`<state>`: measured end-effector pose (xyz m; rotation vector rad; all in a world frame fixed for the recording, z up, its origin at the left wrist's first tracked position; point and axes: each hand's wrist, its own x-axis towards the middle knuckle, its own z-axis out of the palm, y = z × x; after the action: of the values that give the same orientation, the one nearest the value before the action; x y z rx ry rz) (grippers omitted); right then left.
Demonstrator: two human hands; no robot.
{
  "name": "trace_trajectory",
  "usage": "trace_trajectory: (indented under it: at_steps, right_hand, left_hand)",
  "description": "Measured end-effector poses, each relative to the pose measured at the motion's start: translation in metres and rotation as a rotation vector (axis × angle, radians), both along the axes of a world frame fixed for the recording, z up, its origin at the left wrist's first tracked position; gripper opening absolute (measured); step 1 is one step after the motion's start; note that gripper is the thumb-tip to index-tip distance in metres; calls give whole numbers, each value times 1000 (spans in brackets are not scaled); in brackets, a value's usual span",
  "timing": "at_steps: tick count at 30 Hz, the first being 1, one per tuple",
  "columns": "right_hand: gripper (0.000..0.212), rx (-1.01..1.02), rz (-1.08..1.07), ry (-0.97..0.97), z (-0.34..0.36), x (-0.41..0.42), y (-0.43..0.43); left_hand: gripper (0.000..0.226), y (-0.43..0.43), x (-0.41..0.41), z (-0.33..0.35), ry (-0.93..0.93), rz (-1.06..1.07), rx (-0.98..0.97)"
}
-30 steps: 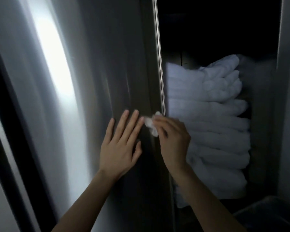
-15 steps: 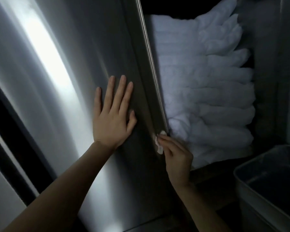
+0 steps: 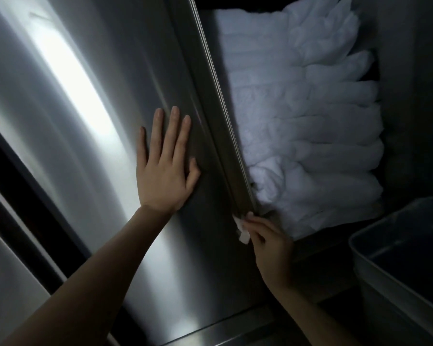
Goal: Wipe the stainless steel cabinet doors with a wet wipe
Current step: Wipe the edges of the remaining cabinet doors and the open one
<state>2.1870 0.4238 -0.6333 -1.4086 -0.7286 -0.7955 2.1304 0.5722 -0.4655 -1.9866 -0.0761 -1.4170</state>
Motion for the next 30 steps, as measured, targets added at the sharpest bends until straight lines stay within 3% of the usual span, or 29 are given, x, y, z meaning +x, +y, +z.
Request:
trace_trajectory:
  at_steps: [4,7,9,12,14,16,19,25,27,30]
  right_hand:
    - [18,268,52,13,102,7,21]
    - [15,342,0,-4,122,10,29]
    - [17,265,-45,-64,87,9,26]
    - [27,-22,-75,-53,-9,6,3]
    - [37,-220,-31,-34,-56,5,-14]
    - [38,-273,42,-12,-68,4,-19]
    - [29,-103,66,11,-26,4,-6]
    - [13,387,79,-21,131,9,29]
    - [12,405,61,-33,153,11,36]
    - [20,307,44,-122,130,13,35]
  left_hand:
    - [62,4,-1,0,-4,3,16]
    - [63,2,0,1,-2,-9,7]
    - [65,3,1,1,-4,-8,2]
    - [66,5,2,0,-9,-8,10]
    - [66,7,3,0,-13,-8,14]
    - [67,9,3,-1,-13,-7,12]
    - [67,9,4,-1,-12,-6,15]
    - [67,11,4,0,-2,5,20]
    - [67,11,4,0,2,10,25]
    - [66,9,3,1,3,9,24]
